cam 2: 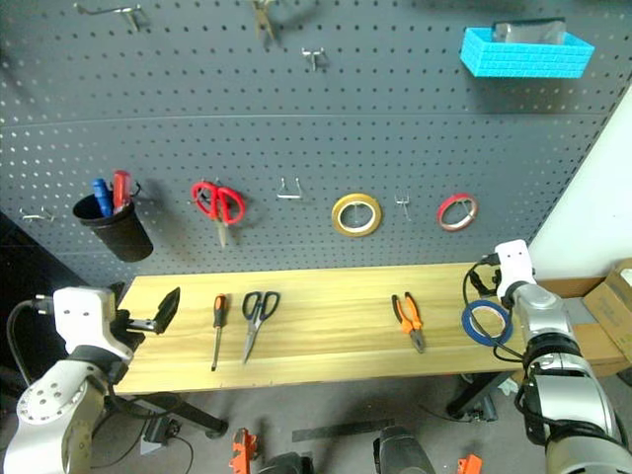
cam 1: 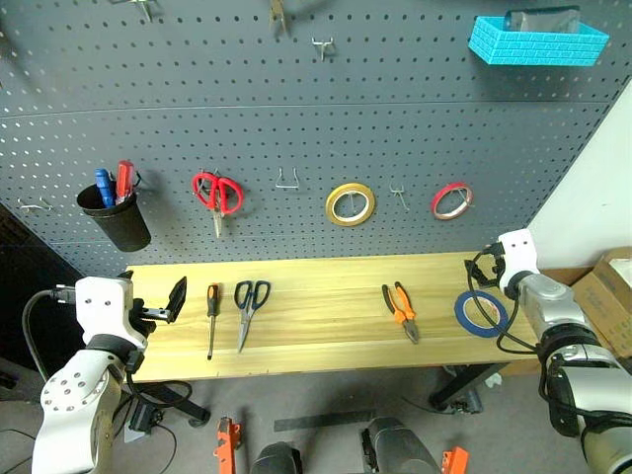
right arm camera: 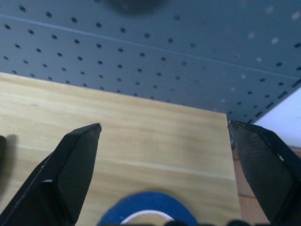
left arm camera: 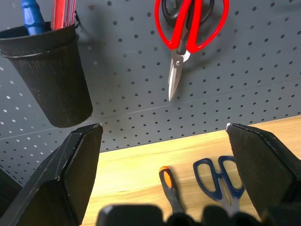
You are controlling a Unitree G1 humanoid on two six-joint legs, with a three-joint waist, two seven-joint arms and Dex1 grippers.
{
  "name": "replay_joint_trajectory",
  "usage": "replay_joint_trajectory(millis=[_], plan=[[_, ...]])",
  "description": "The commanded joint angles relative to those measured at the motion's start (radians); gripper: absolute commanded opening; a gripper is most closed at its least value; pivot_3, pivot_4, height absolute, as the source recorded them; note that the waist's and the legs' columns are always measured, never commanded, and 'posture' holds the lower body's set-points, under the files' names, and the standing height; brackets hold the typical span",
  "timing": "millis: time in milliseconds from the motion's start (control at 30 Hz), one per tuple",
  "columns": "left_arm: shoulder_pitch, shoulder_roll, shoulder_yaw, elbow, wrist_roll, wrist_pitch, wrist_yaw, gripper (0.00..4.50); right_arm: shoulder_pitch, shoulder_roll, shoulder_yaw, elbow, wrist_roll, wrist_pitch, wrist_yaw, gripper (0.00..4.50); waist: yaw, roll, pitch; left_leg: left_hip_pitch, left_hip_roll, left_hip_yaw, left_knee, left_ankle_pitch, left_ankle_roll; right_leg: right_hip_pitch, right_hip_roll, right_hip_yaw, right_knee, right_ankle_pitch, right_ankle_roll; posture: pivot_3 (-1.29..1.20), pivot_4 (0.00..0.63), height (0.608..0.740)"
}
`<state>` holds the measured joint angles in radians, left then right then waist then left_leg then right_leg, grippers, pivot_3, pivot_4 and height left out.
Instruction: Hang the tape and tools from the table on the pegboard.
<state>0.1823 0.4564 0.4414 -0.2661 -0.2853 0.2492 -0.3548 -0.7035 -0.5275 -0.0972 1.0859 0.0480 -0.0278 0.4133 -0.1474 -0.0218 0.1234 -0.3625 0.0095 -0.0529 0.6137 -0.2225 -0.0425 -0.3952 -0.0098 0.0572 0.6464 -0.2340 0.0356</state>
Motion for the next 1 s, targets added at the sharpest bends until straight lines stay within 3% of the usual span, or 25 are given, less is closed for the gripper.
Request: replay_joint_trajectory(millis=[33, 1000], plan=[[-0.001, 0.003, 0.037, -0.023, 0.005, -0.045, 0.013, 4.50, -0.039, 0.000, -0.006, -0.007, -0.006, -0.026, 0.003, 4.47, 0.001, 0.000, 0.000, 0.000, 0.000, 0.000, 0.000, 0.000, 0.000, 0.000, 0.000, 0.001, 0.000, 0.000, 0.000, -0.09, 0.063, 0.740], [0.024, -0.065, 0.077, -0.011, 0.046, -0.057, 0.170, 4.50, -0.054, 0.058, 0.004, -0.049, -0.024, -0.039, 0.072, 4.47, 0.003, -0.004, -0.002, 0.001, 0.001, 0.003, 0.000, 0.000, 0.000, 0.000, 0.007, 0.012, 0.000, 0.001, 0.002, -0.07, 0.059, 0.740]])
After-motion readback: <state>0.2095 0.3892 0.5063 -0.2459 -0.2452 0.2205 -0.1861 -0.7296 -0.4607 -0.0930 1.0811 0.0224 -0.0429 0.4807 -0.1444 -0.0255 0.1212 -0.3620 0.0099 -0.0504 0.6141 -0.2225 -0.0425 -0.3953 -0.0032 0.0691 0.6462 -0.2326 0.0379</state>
